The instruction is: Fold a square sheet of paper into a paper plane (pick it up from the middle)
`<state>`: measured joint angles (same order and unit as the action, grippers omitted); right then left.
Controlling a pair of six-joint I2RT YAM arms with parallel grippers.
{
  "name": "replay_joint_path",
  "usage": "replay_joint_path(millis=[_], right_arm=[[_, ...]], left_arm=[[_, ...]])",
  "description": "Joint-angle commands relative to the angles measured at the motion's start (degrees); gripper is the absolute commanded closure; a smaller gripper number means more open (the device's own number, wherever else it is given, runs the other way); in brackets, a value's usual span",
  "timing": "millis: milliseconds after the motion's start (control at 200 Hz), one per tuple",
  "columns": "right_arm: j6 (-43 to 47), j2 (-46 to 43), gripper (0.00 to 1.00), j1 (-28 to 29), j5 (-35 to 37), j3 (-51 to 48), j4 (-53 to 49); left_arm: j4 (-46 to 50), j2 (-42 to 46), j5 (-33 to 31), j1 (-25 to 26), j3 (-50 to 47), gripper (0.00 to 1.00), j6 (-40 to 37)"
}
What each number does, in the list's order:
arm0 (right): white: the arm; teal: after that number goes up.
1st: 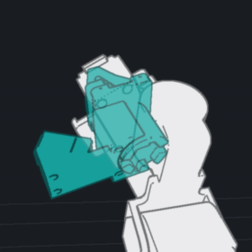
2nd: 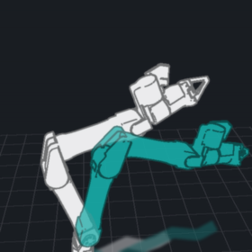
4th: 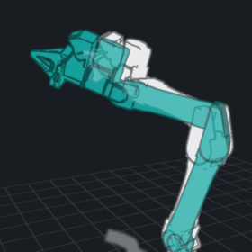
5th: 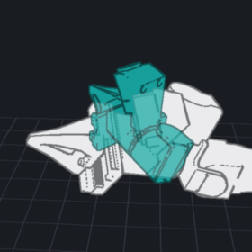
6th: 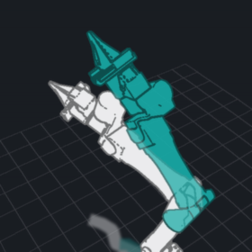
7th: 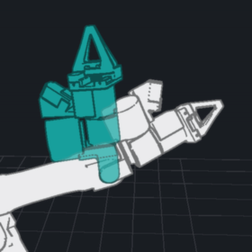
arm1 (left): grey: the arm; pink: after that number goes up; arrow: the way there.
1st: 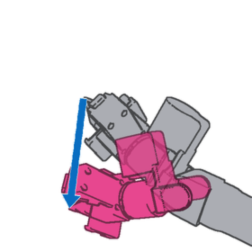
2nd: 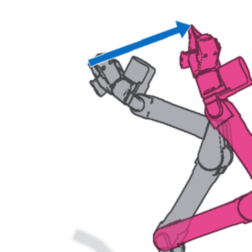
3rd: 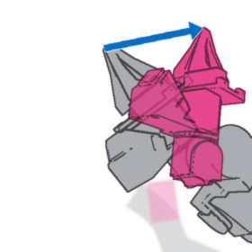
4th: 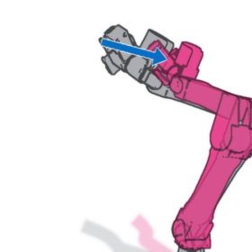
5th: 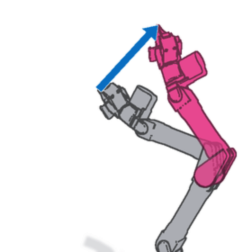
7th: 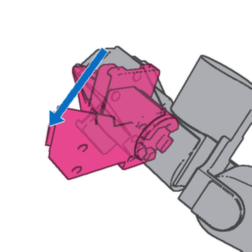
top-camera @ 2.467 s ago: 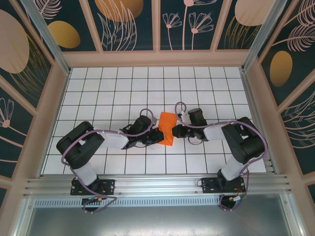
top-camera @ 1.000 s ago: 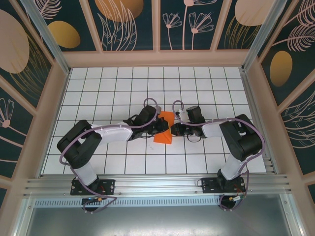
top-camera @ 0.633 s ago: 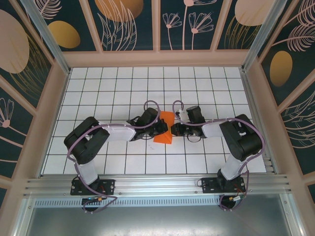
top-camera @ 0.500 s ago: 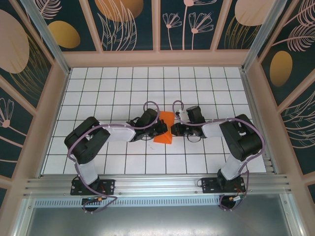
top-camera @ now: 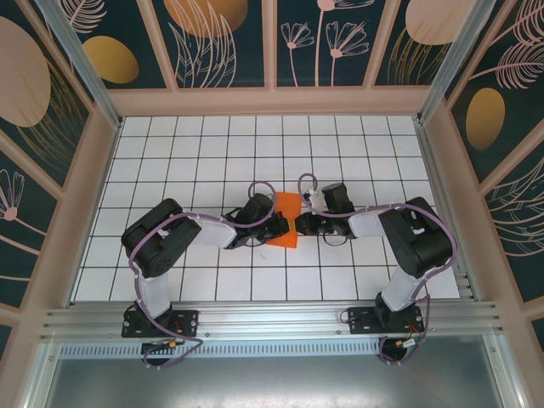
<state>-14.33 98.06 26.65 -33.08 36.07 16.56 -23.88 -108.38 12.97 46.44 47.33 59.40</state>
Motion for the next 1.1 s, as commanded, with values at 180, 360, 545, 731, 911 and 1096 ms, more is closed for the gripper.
replay_joint_path(millis=[180, 360, 545, 731, 911, 1096], right_arm=[[-0.19, 2.35, 0.91, 0.3, 2.65, 0.1, 0.06], [-0.24, 2.4, 0.91, 0.24, 2.86, -0.04, 0.14], [-0.29, 2.57, 0.91, 0.28, 2.8, -0.04, 0.23], [-0.36, 2.84, 0.91, 0.33, 2.76, -0.04, 0.4], [-0.36, 3.1, 0.91, 0.44, 2.93, 0.13, 0.14], [-0.31, 3.22, 0.91, 0.59, 2.8, 0.57, -0.03]], left_arm=[[2.03, 5.18, -0.37, 0.09, -0.69, 0.9, -0.01], [-0.6, 6.56, 0.84, 0.19, -3.35, 0.93, 2.37], [-4.01, 4.87, 2.82, 0.49, -4.75, 0.93, 4.3], [-4.8, 1.15, 4.34, 1.06, -4.27, 0.93, 4.93], [-2.25, 0.86, 2.46, 1.35, -5.41, 0.93, 4.74], [-1.69, 2.7, 2.88, 1.35, -4.46, 0.92, 3.49]])
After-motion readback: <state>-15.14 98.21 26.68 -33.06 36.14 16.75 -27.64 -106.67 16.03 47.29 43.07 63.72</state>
